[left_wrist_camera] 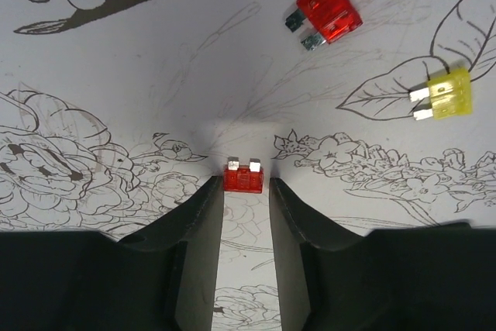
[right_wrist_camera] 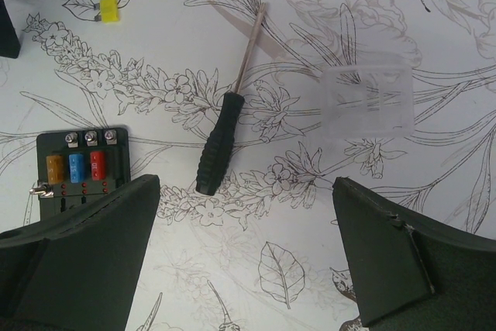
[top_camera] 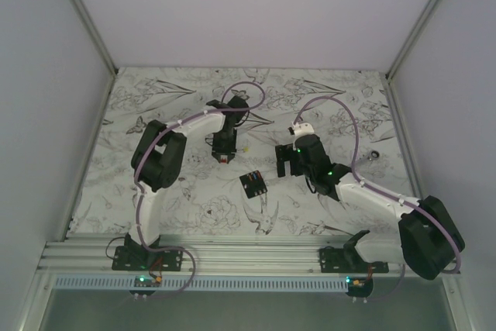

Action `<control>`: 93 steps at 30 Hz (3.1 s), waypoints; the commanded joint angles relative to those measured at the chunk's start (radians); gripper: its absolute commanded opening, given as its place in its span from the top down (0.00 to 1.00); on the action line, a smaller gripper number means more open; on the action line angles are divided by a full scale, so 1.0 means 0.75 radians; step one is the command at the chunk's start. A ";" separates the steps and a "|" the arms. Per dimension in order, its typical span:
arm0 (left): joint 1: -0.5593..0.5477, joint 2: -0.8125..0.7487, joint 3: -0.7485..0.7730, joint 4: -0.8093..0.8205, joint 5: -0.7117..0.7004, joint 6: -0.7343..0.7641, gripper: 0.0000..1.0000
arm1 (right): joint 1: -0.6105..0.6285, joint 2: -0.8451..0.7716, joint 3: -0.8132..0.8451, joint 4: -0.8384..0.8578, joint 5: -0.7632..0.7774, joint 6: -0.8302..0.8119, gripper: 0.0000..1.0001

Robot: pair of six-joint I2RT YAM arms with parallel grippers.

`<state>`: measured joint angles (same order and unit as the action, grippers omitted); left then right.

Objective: Snap on the fuse box
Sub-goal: Pick up the fuse from the center of the board.

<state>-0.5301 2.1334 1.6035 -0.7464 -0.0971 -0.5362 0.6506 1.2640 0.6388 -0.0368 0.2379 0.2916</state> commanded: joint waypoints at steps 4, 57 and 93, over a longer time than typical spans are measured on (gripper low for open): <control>0.015 0.094 0.039 -0.028 -0.034 -0.072 0.67 | -0.009 -0.009 0.046 0.012 -0.002 -0.006 0.00; -0.247 -1.382 -0.878 0.467 -0.088 -1.462 0.86 | 0.455 -0.137 -0.270 1.249 -0.102 0.246 0.41; -0.328 -1.473 -0.960 0.586 -0.121 -1.596 0.86 | 0.547 0.195 -0.220 1.632 0.018 0.338 0.75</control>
<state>-0.7670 1.0401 0.8955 -0.3317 -0.1959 -1.7206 1.0515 1.4002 0.4324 1.1267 0.2161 0.5388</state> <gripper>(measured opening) 0.248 0.259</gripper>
